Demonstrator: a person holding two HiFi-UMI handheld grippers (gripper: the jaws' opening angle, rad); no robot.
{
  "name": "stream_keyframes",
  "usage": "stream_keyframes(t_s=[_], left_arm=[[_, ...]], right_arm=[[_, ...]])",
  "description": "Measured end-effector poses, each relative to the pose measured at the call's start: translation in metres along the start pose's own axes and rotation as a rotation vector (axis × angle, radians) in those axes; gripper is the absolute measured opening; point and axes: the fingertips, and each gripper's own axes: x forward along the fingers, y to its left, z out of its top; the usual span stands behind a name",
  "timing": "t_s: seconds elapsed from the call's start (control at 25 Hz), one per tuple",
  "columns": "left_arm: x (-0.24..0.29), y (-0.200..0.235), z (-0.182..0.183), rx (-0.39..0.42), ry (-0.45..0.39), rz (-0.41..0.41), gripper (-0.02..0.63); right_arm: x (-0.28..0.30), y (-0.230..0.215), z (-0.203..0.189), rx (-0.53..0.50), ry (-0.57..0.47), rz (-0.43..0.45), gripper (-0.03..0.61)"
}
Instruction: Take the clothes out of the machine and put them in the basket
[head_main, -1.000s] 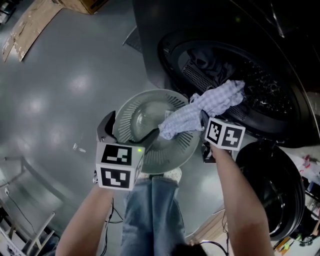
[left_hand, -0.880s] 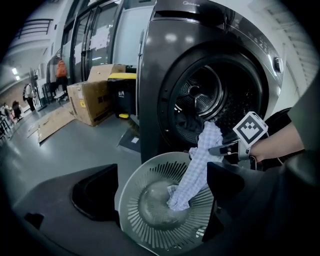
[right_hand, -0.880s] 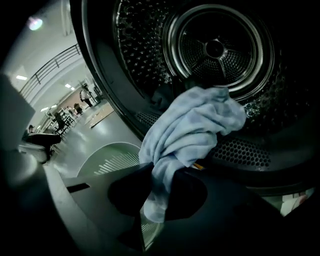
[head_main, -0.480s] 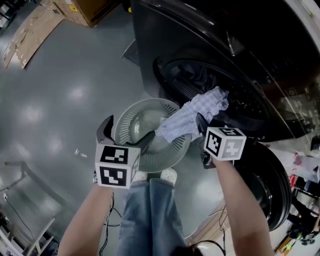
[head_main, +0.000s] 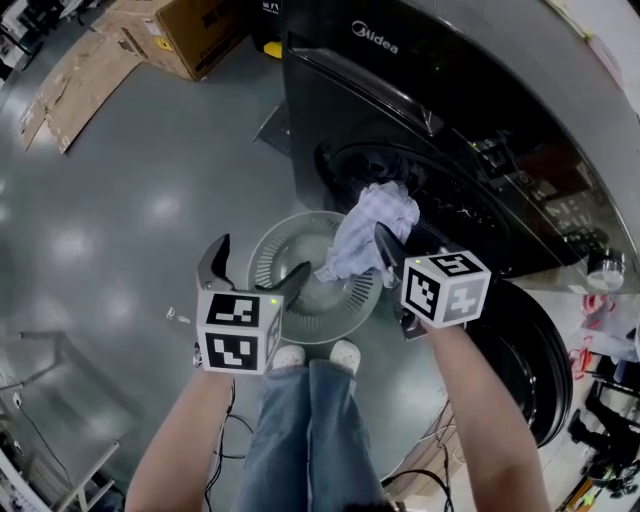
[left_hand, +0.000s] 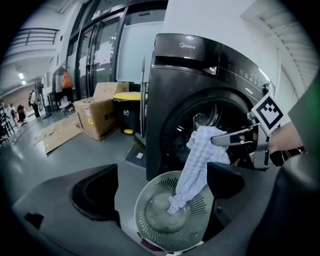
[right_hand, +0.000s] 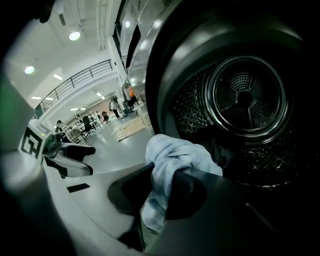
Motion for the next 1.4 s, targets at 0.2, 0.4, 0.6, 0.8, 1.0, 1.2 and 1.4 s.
stream_keyframes(t_s=[0.2, 0.4, 0.6, 0.8, 1.0, 1.2, 1.4], left_arm=[[-0.02, 0.0, 0.013, -0.007, -0.027, 0.017, 0.557], [-0.034, 0.012, 0.018, -0.029, -0.034, 0.029, 0.558], [-0.044, 0.012, 0.023, -0.051, -0.053, 0.042, 0.558], [-0.051, 0.014, 0.023, -0.054, -0.058, 0.047, 0.557], [-0.058, 0.016, 0.028, -0.064, -0.069, 0.052, 0.557], [-0.058, 0.024, 0.024, -0.075, -0.064, 0.057, 0.558], [-0.054, 0.033, 0.014, -0.09, -0.05, 0.063, 0.558]], right_arm=[[-0.021, 0.025, 0.037, 0.049, -0.069, 0.096, 0.05], [-0.035, 0.064, 0.066, 0.029, -0.102, 0.207, 0.05], [-0.057, 0.09, 0.079, 0.008, -0.118, 0.336, 0.051], [-0.07, 0.112, 0.099, -0.035, -0.153, 0.394, 0.051], [-0.082, 0.132, 0.111, -0.056, -0.156, 0.488, 0.051], [-0.083, 0.145, 0.111, -0.07, -0.164, 0.524, 0.051], [-0.05, 0.13, 0.076, -0.062, -0.07, 0.448, 0.052]])
